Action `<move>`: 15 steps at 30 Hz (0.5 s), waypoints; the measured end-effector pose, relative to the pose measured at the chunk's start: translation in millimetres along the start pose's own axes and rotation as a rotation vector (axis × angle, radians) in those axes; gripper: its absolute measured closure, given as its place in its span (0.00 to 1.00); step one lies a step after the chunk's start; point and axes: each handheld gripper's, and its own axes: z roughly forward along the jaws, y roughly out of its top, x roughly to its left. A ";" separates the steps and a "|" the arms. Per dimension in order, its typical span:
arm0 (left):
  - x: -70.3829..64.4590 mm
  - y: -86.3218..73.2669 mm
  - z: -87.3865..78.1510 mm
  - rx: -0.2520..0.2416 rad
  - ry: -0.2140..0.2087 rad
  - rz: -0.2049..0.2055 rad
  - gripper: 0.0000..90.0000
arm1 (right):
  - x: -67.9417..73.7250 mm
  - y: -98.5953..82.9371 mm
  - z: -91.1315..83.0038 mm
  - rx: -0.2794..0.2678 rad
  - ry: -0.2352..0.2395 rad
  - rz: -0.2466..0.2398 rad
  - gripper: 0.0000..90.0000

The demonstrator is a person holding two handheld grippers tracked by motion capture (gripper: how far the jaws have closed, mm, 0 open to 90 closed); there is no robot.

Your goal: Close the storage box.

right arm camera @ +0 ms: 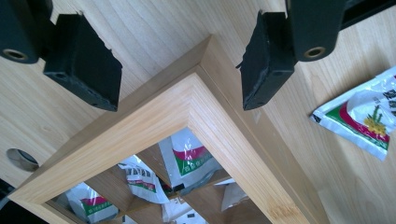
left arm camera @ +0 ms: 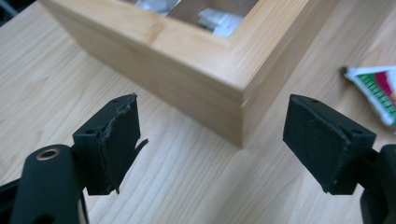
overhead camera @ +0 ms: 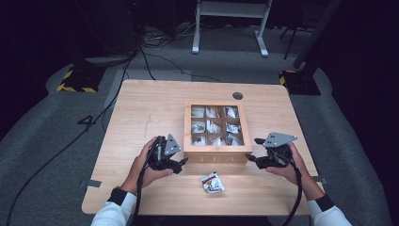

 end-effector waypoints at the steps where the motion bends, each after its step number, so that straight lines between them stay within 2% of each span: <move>1: 0.0 0.0 0.0 0.000 0.000 0.000 0.23 | 0.0 0.0 0.0 0.000 0.000 0.000 0.32; 6: 3.2 -11.3 -8.2 0.009 0.028 0.000 0.23 | -1.3 -5.2 -5.4 0.008 -0.026 -0.004 0.31; 15: 2.5 -27.3 -14.5 0.042 0.047 0.017 0.24 | -6.2 -20.5 -11.9 0.031 -0.059 0.016 0.30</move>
